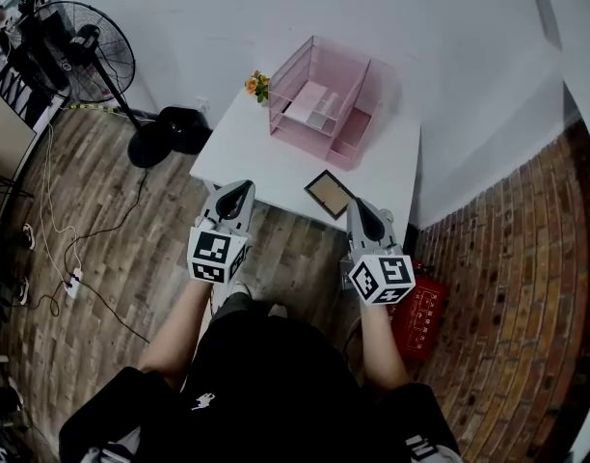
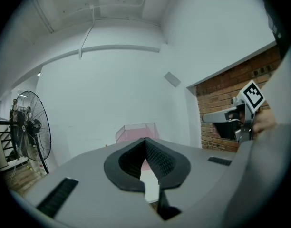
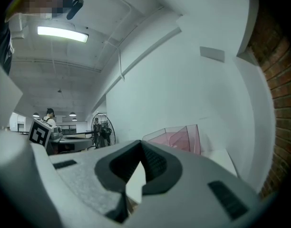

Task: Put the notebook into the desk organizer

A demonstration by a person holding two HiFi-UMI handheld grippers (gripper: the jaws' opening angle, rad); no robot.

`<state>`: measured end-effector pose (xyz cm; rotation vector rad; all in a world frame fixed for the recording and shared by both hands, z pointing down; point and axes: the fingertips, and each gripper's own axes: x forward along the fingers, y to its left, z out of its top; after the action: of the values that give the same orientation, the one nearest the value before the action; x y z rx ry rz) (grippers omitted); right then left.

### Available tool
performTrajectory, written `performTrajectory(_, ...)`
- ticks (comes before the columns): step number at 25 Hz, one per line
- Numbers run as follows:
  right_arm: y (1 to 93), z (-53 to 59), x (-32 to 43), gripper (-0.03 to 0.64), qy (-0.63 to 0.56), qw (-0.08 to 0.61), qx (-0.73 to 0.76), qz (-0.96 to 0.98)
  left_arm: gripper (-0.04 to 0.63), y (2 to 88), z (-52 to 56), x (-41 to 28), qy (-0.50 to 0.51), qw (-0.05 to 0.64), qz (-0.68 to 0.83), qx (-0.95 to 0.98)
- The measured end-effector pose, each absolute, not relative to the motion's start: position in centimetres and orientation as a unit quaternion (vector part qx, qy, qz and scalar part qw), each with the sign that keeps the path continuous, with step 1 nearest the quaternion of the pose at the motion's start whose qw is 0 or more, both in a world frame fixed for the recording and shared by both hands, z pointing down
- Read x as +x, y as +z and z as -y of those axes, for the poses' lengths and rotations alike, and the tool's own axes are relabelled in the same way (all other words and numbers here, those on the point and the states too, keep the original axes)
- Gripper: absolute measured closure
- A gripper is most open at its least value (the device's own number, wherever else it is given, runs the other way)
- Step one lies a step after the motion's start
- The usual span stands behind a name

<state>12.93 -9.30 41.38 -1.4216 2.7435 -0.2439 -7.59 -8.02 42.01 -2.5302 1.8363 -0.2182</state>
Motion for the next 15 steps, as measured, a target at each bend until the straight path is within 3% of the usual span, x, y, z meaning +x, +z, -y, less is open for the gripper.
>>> performTrajectory(15, 41.0, 8.8, 13.2, 0.615, -0.076, 0.023, -0.463, -0.883, 0.592, 41.4, 7.9, -6.8, -0.067, 0.009, -0.573, -0.817)
